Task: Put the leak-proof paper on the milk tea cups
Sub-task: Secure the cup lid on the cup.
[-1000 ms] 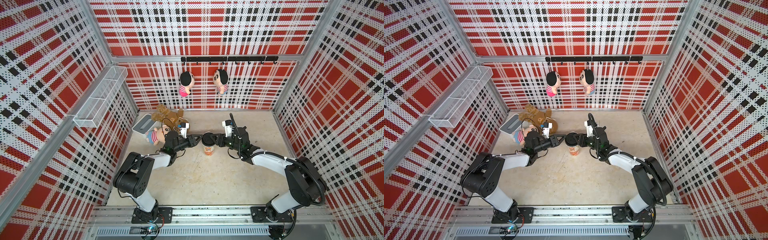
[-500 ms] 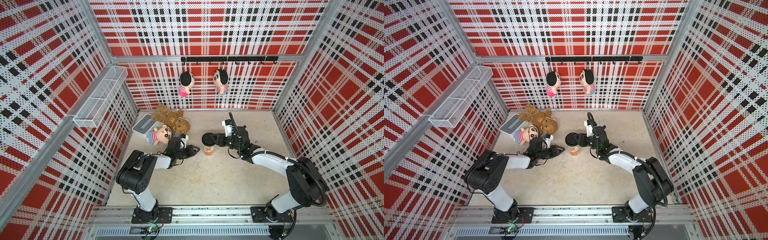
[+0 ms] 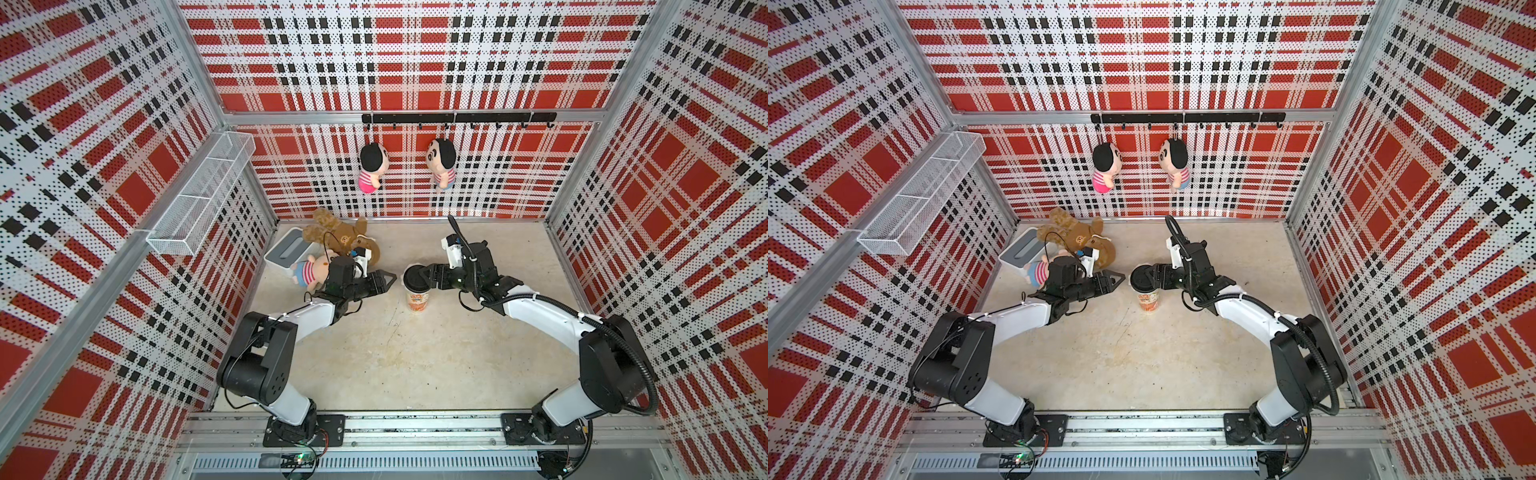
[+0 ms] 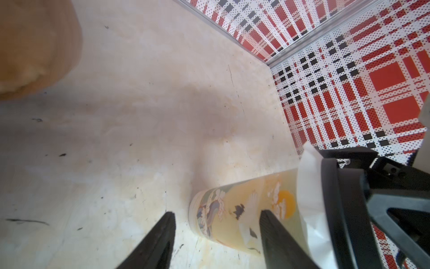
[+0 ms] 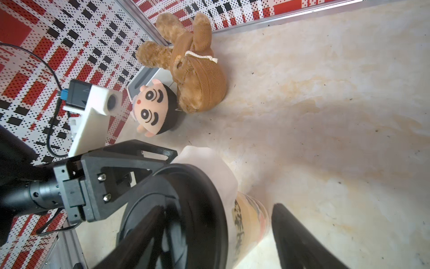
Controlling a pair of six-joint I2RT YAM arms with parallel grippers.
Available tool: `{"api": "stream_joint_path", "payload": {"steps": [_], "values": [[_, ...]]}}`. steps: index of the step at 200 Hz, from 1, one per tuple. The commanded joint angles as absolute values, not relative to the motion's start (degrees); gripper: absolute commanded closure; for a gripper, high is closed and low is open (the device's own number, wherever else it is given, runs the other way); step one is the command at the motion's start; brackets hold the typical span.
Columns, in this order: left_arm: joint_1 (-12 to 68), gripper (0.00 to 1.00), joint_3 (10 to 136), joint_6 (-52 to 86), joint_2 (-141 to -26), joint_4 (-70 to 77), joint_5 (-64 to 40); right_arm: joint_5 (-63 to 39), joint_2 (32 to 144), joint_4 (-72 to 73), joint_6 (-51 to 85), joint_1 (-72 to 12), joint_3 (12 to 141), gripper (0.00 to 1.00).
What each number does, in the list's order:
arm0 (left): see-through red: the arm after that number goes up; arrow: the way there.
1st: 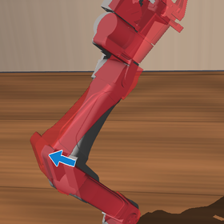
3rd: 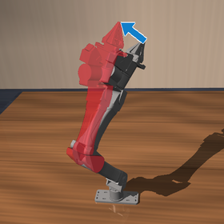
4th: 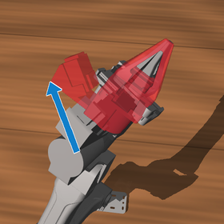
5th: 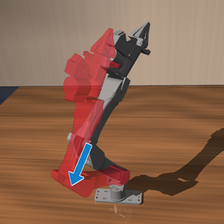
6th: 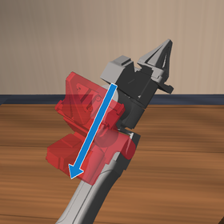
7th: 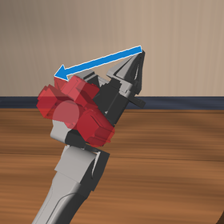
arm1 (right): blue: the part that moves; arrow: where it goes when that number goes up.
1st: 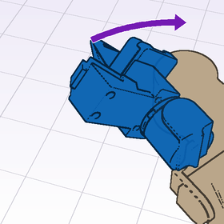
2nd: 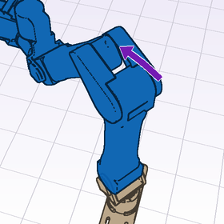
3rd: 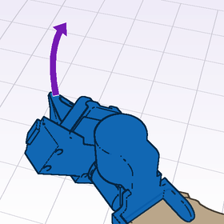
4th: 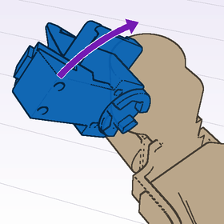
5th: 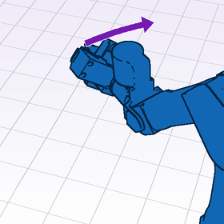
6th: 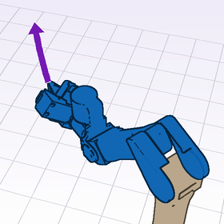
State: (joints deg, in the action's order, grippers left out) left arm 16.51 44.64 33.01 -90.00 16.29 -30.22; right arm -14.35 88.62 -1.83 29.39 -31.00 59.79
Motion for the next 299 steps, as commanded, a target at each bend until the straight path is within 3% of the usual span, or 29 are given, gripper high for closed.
{"api": "stream_joint_path", "payload": {"steps": [1,57,123,190,258,299], "values": [[15.83,0.36,47.18,30.59,-87.62,13.47,-29.13,-12.9,87.5,-6.16,27.29,-31.38,61.65,0.22],[15.97,0.35,48.24,30.32,-85.82,14.5,-29.61,-13.04,89.71,-7.29,26.89,-31.38,62.23,0.24],[22.06,0.33,49.74,27.32,-84.58,15.89,-29.62,-11.79,91.92,-7.34,28.05,-31.38,58.57,0.35],[22.46,0.41,43.83,32.0,-86.09,23.37,-31.22,-11.87,92.64,-6.45,29.29,-31.38,56.32,0.44],[23.64,0.48,39.3,35.45,-86.91,30.67,-32.82,-13.01,92.2,-4.4,31.03,-31.46,53.93,0.45],[24.26,0.5,38.81,34.1,-90.5,27.69,-30.74,-13.53,92.24,-4.21,31.11,-31.64,53.56,0.46]]}}
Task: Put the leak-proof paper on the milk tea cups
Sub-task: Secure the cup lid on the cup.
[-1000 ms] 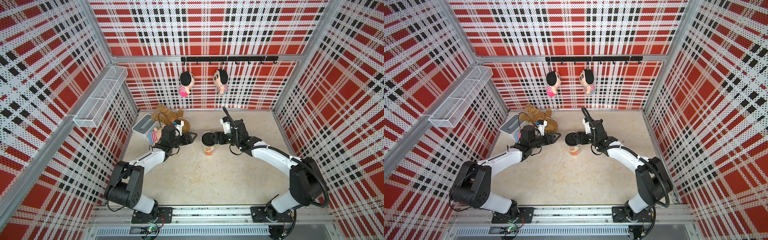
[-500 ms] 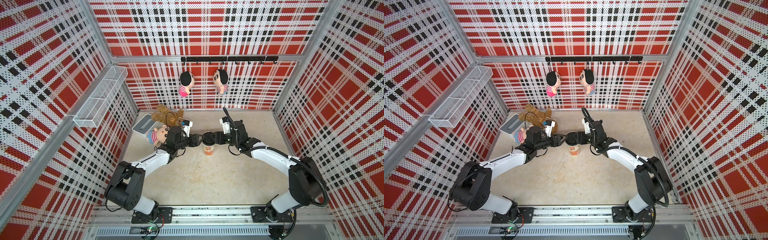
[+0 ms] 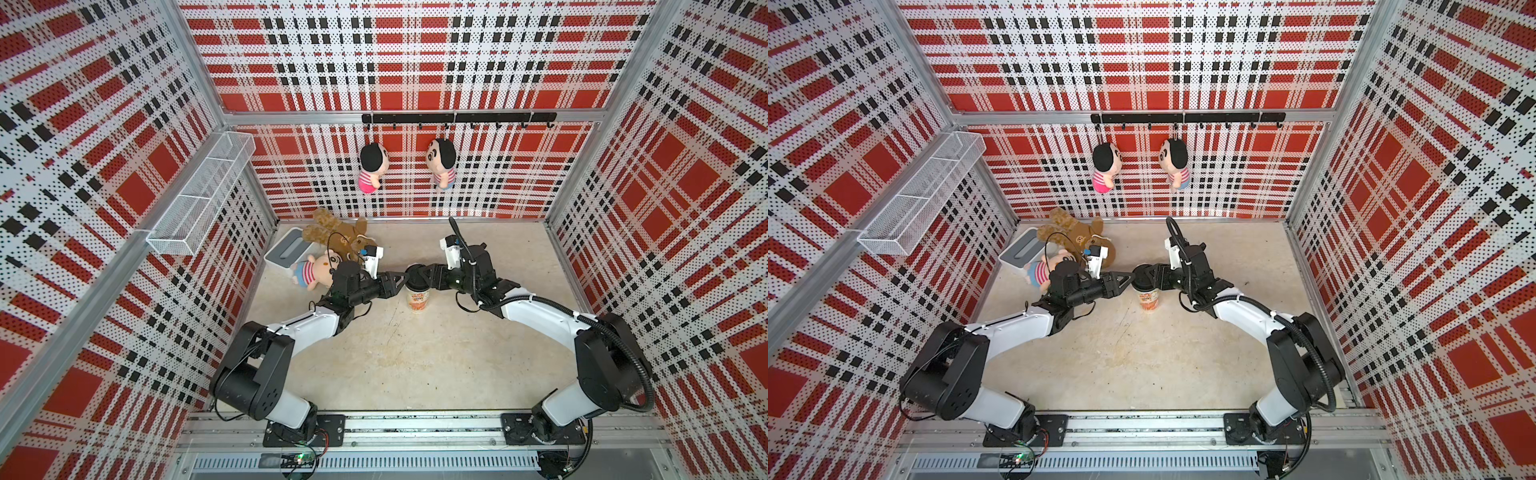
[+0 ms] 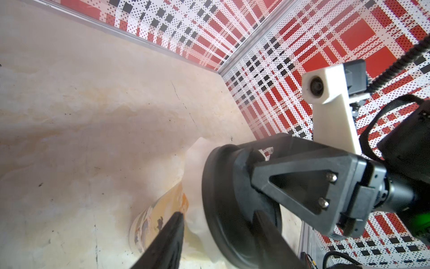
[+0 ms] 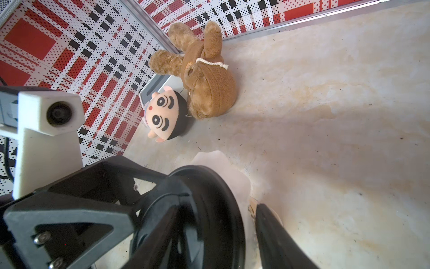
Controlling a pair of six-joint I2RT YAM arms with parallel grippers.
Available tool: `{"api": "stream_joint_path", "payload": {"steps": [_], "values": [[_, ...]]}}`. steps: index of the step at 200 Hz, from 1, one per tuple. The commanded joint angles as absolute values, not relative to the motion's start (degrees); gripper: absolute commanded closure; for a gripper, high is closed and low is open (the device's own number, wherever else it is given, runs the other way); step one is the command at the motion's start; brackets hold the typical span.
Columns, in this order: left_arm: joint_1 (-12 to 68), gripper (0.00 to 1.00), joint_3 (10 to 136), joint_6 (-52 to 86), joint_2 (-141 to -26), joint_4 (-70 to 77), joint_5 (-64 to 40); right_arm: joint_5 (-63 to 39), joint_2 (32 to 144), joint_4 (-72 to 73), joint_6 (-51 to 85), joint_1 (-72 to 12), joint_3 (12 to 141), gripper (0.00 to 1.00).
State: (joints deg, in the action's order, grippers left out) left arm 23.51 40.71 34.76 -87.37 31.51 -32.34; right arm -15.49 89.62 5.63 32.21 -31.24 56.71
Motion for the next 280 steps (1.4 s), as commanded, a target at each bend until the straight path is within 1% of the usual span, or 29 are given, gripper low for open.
{"api": "stream_joint_path", "payload": {"steps": [1,53,92,102,126,153,170,178,193,248,272,280], "values": [[24.26,0.5,38.7,34.1,-90.51,27.69,-30.71,-13.49,92.26,-4.26,31.11,-31.64,53.54,0.46],[25.08,0.55,33.13,34.64,-92.3,29.67,-28.21,-13.01,92.9,-3.63,31.29,-31.64,52.65,0.48],[25.44,0.62,31.39,34.91,-94.7,30.94,-27.66,-12.31,92.65,-3.74,31.29,-31.64,52.38,0.48],[25.64,0.65,30.99,34.98,-95.14,31.36,-27.68,-12.3,92.79,-3.77,31.29,-31.64,52.38,0.49],[25.84,0.65,30.41,35.07,-95.3,31.99,-27.68,-12.56,93.12,-3.82,31.29,-31.64,52.72,0.49],[25.07,0.63,30.3,37.2,-94.48,35.45,-30.54,-12.66,93.28,-3.78,31.2,-31.64,52.91,0.49],[24.14,0.58,30.41,39.58,-92.69,38.7,-33.4,-12.61,93.17,-3.77,31.2,-31.64,52.91,0.49],[23.72,0.54,30.54,40.51,-91.85,39.99,-34.38,-12.58,93.21,-3.68,31.2,-31.64,52.91,0.49],[23.29,0.51,30.92,41.58,-90.47,41.36,-35.79,-12.56,93.16,-3.44,31.27,-31.64,52.74,0.49],[23.44,0.49,31.9,41.69,-89.84,41.48,-37.44,-13.1,92.91,-2.72,31.29,-31.64,52.65,0.49],[23.27,0.5,31.82,42.01,-91.67,39.91,-36.21,-13.18,92.96,-2.9,31.29,-31.64,52.87,0.49],[22.54,0.51,31.12,42.8,-92.56,39.9,-35.81,-13.1,92.83,-2.9,31.29,-31.64,52.91,0.49]]}}
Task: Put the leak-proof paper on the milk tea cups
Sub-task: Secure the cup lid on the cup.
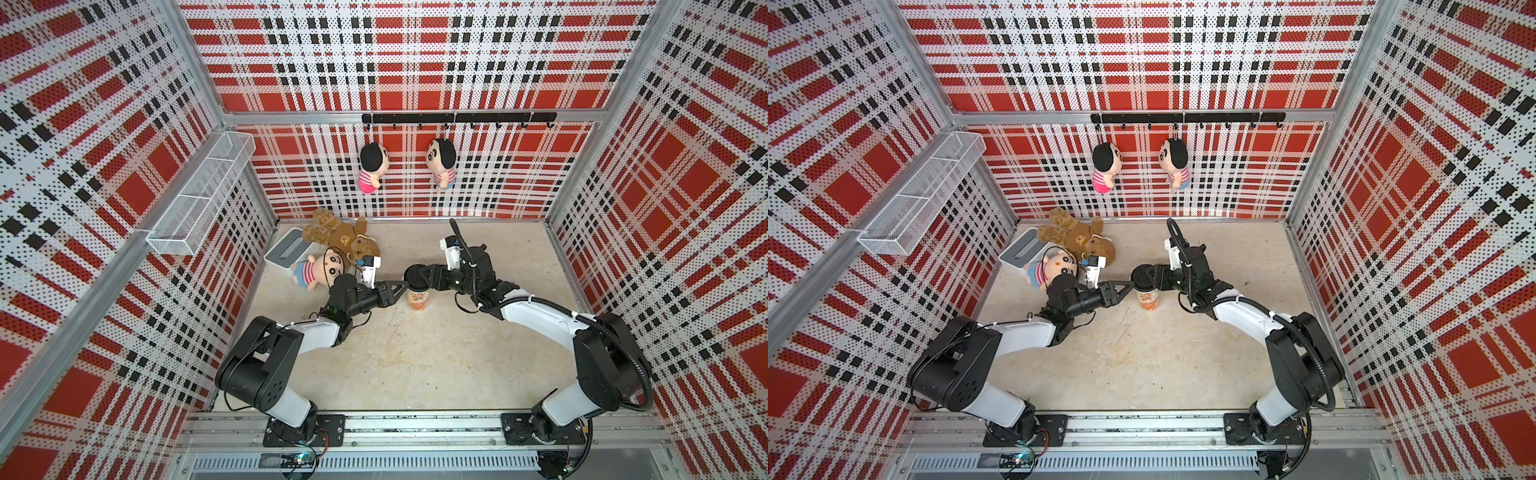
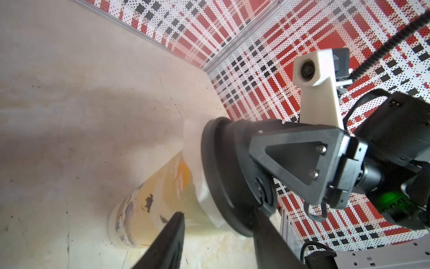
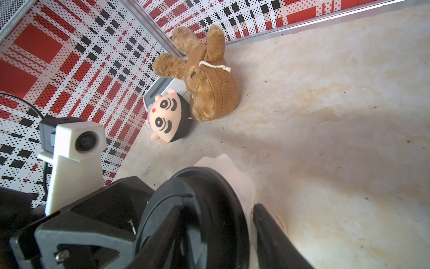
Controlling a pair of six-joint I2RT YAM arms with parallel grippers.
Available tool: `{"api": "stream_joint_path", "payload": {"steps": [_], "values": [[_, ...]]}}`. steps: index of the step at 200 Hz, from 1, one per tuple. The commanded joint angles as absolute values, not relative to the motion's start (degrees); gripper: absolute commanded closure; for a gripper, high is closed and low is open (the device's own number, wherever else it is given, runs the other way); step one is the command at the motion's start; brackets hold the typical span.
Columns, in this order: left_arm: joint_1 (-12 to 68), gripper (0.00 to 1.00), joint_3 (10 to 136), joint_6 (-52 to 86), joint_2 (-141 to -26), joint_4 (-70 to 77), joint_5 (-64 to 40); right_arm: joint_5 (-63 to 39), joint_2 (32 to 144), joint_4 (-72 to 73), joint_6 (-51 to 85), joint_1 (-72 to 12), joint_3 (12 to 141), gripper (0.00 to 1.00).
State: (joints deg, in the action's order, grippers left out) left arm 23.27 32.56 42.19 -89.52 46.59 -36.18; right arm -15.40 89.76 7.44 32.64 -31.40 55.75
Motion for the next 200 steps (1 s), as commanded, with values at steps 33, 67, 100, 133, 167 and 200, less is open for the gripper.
{"api": "stream_joint_path", "payload": {"steps": [33,67,100,133,167,200], "values": [[20.65,0.57,28.1,44.16,-95.91,40.5,-34.23,-12.83,93.15,-3.08,31.29,-31.64,52.83,0.5],[20.92,0.6,27.22,44.14,-97.52,41.37,-33.84,-13.01,93.32,-2.99,31.29,-31.64,52.65,0.53],[20.93,0.59,28.24,44.12,-97.14,41.56,-34.82,-13.17,92.46,-3.14,31.29,-31.64,52.64,0.53],[19.09,0.57,29.76,44.06,-92.28,40.6,-35.67,-13.97,91.16,-3.16,31.29,-31.64,53.5,0.52],[19.07,0.47,33.21,41.07,-84.89,35.12,-32.93,-14.01,89.85,-3.6,31.18,-31.6,54.56,0.42],[22.72,0.35,40.63,34.01,-82.35,26.21,-27.35,-15.09,89.69,-3.47,31.11,-31.6,55.48,0.4]]}}
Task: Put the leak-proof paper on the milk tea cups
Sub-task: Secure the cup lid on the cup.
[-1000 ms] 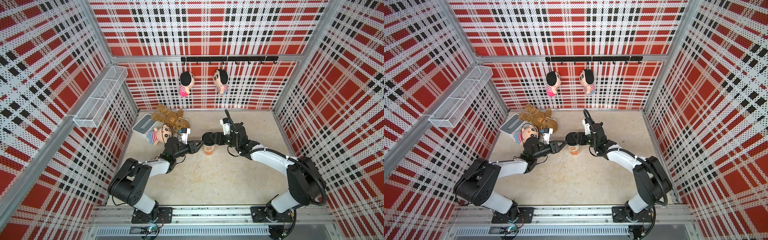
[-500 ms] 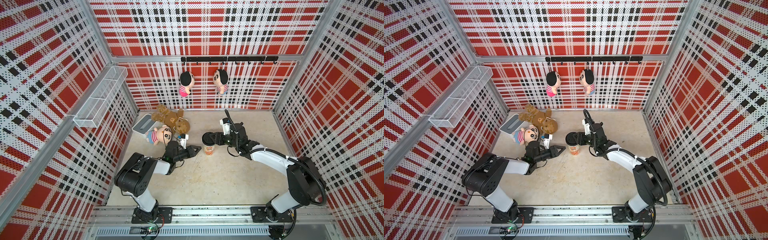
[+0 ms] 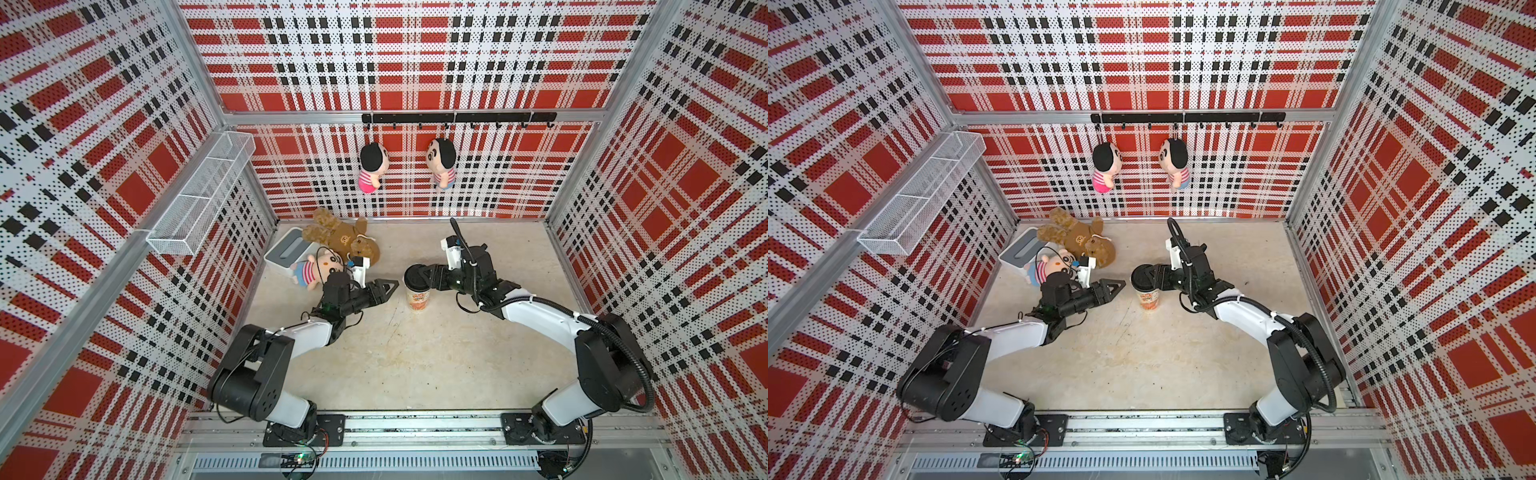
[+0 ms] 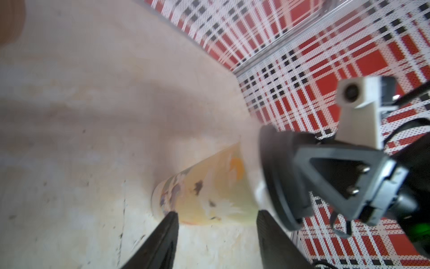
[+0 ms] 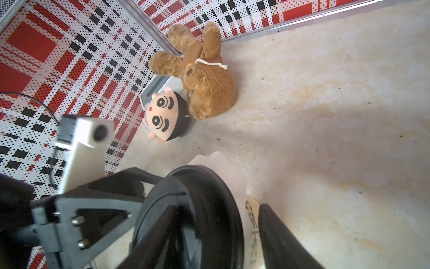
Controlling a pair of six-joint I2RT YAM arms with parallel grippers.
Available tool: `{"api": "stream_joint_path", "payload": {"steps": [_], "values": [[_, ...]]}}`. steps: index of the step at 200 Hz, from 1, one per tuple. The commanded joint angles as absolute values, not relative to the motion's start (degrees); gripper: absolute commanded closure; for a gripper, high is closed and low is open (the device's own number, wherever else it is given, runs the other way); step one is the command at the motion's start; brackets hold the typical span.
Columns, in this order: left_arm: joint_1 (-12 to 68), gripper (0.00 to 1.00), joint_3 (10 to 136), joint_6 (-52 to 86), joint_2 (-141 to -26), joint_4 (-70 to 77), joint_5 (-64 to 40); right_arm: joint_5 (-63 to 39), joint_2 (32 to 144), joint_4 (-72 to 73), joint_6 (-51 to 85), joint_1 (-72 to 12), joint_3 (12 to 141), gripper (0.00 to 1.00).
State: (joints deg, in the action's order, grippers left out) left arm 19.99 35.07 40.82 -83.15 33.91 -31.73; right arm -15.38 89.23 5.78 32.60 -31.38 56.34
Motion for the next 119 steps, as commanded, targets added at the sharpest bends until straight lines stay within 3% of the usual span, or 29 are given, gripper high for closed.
{"api": "stream_joint_path", "payload": {"steps": [1,61,119], "values": [[22.87,0.34,40.93,33.79,-82.44,25.85,-27.25,-15.1,89.67,-3.49,31.16,-31.62,55.51,0.4],[25.15,0.31,47.99,28.98,-86.79,18.86,-25.22,-15.11,88.21,-4.97,30.06,-31.46,60.03,0.3],[25.79,0.32,51.12,25.53,-90.48,14.06,-23.69,-17.36,87.81,-3.69,30.41,-30.33,61.74,0.29]]}}
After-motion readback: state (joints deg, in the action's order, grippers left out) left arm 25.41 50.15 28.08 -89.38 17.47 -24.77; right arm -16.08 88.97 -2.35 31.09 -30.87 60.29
